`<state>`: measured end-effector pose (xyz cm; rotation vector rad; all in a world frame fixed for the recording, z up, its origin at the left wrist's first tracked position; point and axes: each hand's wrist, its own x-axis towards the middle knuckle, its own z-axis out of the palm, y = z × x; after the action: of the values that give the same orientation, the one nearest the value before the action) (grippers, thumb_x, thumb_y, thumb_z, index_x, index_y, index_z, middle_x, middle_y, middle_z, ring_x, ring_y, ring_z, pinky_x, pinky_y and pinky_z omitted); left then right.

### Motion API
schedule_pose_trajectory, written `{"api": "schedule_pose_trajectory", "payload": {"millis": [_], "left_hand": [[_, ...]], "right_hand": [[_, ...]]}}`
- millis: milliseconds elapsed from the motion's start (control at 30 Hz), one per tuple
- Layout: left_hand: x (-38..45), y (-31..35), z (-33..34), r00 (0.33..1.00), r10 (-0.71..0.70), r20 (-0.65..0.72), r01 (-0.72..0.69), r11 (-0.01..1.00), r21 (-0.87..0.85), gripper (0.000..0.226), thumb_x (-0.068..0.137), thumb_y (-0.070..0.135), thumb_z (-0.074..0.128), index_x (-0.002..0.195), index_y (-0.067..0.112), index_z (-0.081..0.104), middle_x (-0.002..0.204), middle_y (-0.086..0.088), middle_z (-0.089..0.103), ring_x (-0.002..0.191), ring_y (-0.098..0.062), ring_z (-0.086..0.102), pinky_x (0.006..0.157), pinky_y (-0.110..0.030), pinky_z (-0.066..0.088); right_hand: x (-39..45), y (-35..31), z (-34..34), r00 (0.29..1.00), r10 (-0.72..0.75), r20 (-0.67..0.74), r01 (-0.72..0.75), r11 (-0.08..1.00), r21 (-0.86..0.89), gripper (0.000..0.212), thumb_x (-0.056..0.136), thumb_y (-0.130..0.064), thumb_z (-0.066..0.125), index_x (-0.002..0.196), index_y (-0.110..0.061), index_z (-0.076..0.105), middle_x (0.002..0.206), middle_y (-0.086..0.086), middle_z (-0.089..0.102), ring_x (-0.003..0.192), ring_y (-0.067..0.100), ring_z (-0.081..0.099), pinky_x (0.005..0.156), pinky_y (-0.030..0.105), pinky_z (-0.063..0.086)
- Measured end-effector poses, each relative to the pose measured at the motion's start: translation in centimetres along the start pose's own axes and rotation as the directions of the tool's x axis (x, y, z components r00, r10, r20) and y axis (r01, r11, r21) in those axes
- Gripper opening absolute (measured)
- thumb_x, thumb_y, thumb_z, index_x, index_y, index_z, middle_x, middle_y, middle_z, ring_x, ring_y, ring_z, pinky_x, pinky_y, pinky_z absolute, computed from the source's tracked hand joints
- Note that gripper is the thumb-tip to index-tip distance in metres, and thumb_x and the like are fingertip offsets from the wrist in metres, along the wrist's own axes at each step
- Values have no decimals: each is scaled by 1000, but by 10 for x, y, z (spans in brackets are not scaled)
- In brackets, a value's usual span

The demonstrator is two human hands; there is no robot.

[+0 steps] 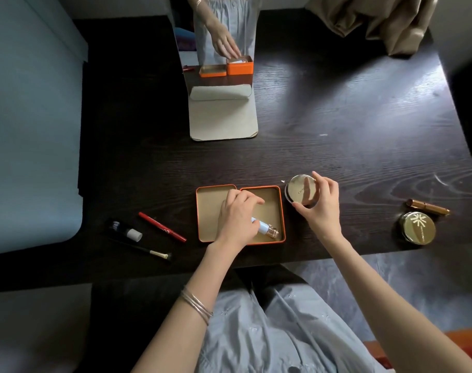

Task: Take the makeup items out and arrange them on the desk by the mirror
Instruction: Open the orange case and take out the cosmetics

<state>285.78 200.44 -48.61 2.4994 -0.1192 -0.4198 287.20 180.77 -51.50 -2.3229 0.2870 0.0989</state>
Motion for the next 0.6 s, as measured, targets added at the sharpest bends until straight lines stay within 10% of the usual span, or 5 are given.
{"api": "schedule_pose_trajectory", "payload": {"millis": [233, 367, 600], "left_hand": [[-2, -9, -9, 989, -54, -141, 34, 989, -142, 41, 71, 5, 67, 110, 19, 65, 109, 3, 62, 108, -17, 46, 92, -14, 29], [-16, -25, -14, 985, -139, -102, 118, 976, -183, 38, 76, 9, 68, 112, 21, 64, 111, 3, 61, 110, -15, 47, 91, -16, 30], [-36, -46, -15, 973, -223, -66, 204, 954, -221, 37, 76, 8, 67, 110, 21, 65, 111, 3, 62, 110, -16, 48, 92, -20, 33]], "right_hand": [[-23, -40, 15, 932, -343, 118, 347, 938, -17, 30, 71, -9, 75, 98, -8, 64, 101, 1, 57, 97, 19, 53, 85, 30, 47], [-37, -48, 47, 909, -187, 372, 261, 952, -159, 30, 77, -24, 73, 102, -12, 63, 102, 2, 58, 94, 18, 56, 73, 30, 47], [-37, -53, 63, 905, -84, 418, 269, 873, -407, 24, 82, -18, 61, 105, -15, 59, 108, 1, 58, 105, 22, 53, 70, 32, 42]]}}
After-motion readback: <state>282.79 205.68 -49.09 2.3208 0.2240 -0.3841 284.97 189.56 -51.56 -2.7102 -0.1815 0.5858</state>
